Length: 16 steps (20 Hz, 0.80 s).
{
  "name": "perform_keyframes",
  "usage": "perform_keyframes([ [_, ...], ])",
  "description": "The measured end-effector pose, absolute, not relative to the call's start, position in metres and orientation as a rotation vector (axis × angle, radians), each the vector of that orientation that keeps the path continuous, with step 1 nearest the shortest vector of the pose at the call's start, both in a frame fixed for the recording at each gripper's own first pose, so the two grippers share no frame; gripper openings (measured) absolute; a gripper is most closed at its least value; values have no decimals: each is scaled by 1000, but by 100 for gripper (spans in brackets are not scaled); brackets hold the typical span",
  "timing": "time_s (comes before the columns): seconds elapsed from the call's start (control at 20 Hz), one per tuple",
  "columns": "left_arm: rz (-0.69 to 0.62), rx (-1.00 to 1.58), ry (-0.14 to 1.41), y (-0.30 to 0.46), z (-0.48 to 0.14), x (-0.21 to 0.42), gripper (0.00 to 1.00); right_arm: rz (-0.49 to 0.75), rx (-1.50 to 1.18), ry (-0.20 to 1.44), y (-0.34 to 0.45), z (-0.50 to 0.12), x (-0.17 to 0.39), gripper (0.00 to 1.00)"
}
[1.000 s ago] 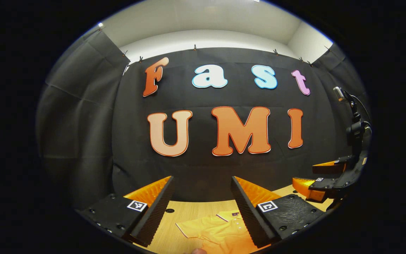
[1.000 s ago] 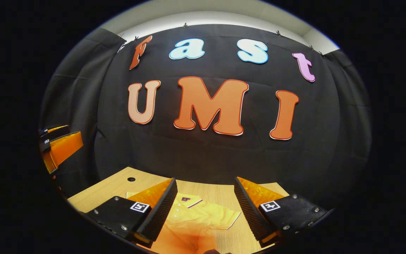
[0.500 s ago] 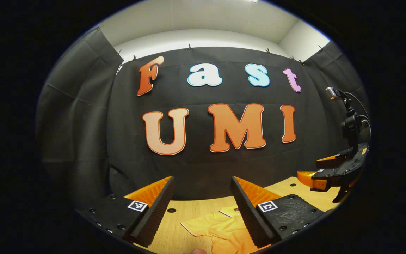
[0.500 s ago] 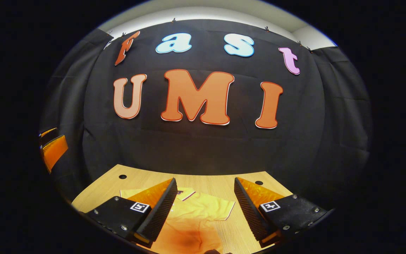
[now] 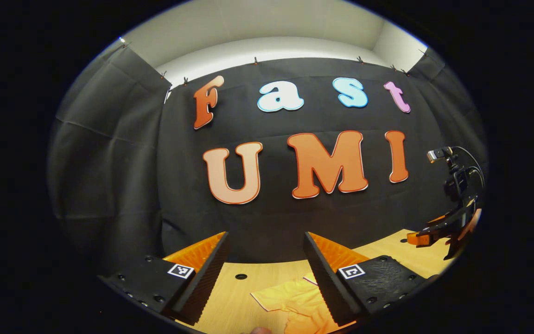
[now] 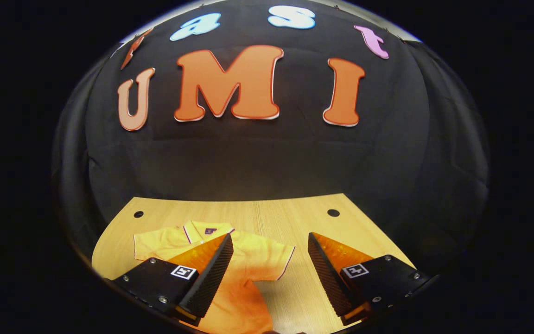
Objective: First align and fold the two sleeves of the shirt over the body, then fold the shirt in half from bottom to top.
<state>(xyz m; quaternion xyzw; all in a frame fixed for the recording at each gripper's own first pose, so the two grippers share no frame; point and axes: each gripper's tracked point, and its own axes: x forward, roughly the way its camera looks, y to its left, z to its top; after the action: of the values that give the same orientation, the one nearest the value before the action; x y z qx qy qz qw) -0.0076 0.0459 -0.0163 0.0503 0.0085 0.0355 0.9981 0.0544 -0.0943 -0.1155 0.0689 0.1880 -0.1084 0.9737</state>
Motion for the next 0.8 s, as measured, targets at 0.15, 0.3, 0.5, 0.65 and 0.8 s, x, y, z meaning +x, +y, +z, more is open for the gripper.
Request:
perform_keyframes([
  [0.15, 126, 115, 40, 50, -19, -5, 97, -205, 164, 493, -110, -151, 82, 99],
  [0.3, 158, 123, 90, 53, -28, -5, 97, -178, 184, 637, -117, -188, 97, 99],
  [0.5, 208, 149, 168, 63, -38, -6, 99, -155, 209, 764, -126, -228, 121, 99],
  [0.65, 246, 166, 214, 67, -45, -6, 99, -150, 176, 861, -133, -258, 133, 98],
  [0.8, 290, 178, 245, 71, -47, -6, 99, -114, 183, 976, -124, -289, 140, 96],
])
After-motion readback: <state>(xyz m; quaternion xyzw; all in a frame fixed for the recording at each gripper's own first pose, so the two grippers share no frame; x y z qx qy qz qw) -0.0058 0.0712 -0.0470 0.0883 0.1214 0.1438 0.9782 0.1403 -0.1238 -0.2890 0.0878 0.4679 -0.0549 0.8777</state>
